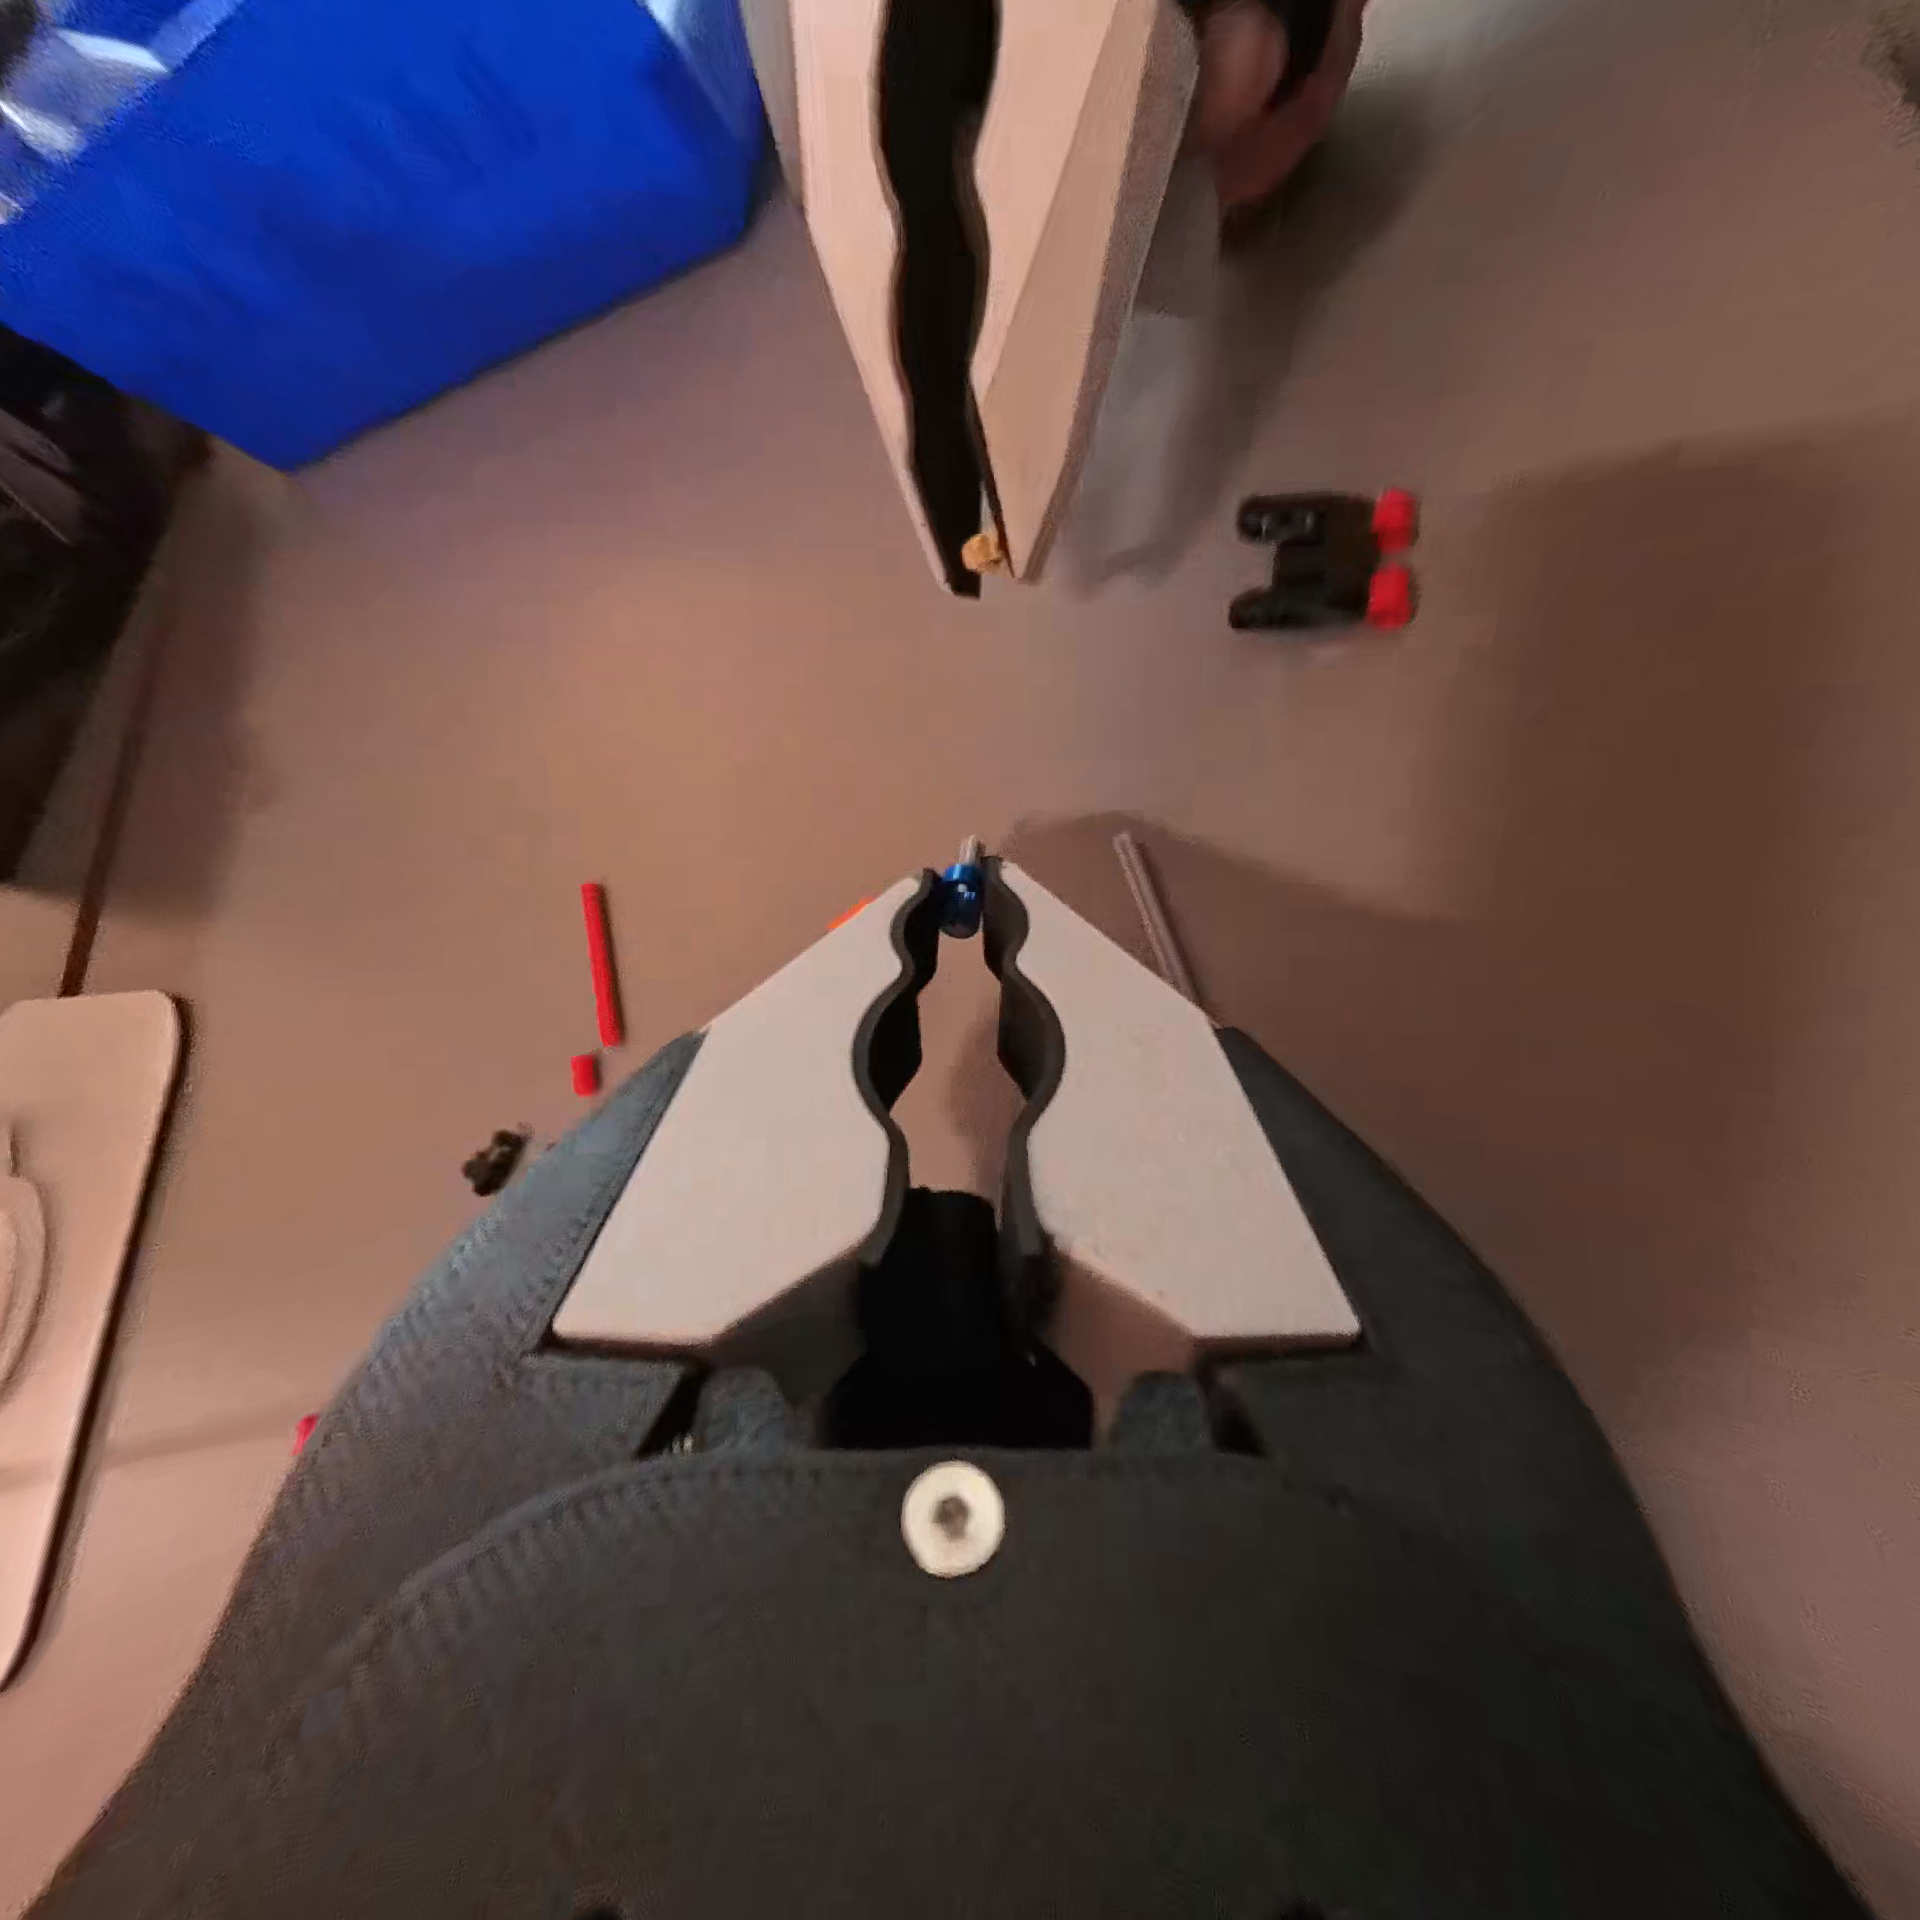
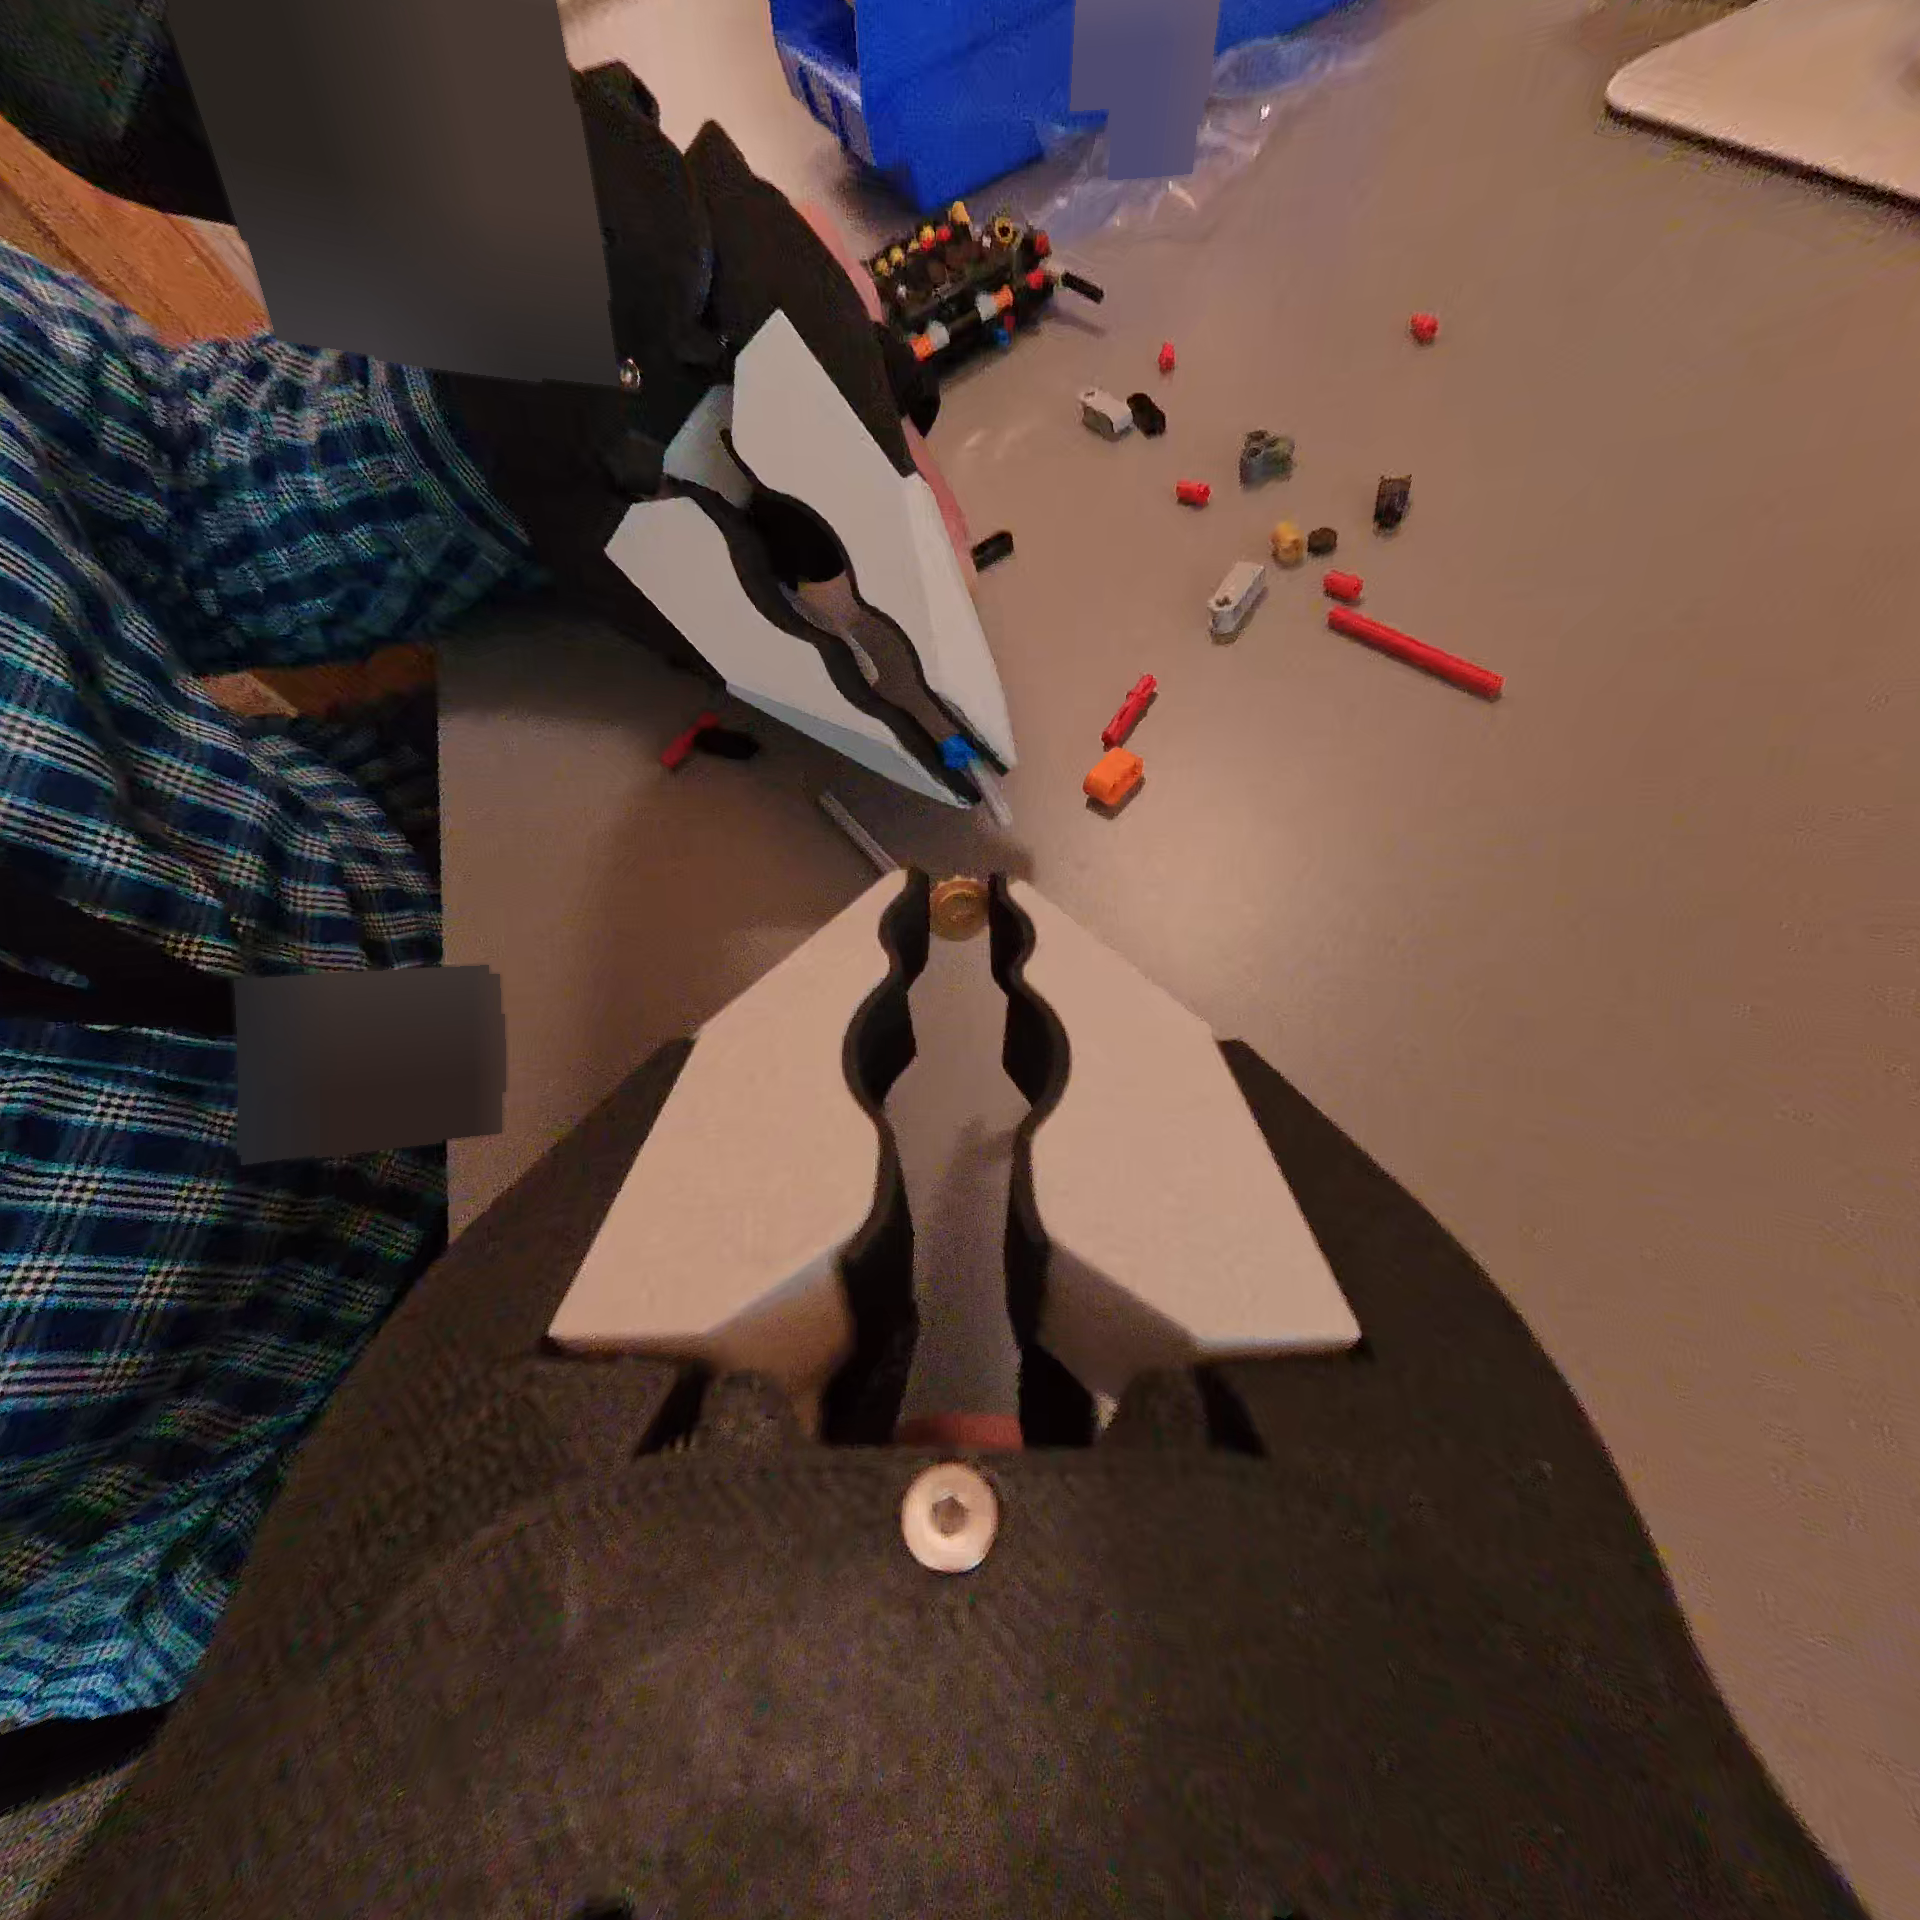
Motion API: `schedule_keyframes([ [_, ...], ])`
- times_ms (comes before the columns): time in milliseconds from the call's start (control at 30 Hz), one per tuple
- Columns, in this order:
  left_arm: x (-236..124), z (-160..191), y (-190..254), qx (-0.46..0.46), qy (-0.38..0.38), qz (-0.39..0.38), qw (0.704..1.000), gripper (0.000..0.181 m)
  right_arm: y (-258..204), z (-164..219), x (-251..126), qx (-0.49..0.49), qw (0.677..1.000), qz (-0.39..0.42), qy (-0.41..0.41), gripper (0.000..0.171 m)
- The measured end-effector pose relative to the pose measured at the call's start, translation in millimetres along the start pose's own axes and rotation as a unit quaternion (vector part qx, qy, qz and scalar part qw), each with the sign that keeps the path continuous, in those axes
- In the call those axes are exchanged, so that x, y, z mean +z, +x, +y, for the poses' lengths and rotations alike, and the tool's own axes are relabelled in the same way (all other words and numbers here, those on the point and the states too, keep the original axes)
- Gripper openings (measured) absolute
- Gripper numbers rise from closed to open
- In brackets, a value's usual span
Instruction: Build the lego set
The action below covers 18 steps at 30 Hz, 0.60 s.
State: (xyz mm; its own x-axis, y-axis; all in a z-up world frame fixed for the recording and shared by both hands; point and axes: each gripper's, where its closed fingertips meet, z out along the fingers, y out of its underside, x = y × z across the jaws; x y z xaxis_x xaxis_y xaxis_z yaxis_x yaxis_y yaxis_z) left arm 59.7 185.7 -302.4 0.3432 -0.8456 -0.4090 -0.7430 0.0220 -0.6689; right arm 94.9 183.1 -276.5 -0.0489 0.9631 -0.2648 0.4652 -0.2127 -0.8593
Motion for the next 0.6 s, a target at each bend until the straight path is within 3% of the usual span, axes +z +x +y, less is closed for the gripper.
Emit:
schedule_keyframes([
  [167, 5.4, 14.4, 0.6, -0.011, -0.039, 0.004, 0.999, 0.01, -2.9, 9.5, 6.6, -0.013, 0.999, -0.001, -0.035, 0.008],
  [467, -17.5, 4.5, -3.6, -0.057, -0.023, -0.001, 0.998, 0.041, -7.1, 8.3, -2.0, -0.009, 1.0, 0.005, -0.014, 0.009],
  [600, -26.6, -3.0, 13.2, -0.07, -0.028, 0.007, 0.997, 0.039, -13.1, 10.3, -9.7, -0.01, 1.0, 0.011, -0.003, 0.008],
])
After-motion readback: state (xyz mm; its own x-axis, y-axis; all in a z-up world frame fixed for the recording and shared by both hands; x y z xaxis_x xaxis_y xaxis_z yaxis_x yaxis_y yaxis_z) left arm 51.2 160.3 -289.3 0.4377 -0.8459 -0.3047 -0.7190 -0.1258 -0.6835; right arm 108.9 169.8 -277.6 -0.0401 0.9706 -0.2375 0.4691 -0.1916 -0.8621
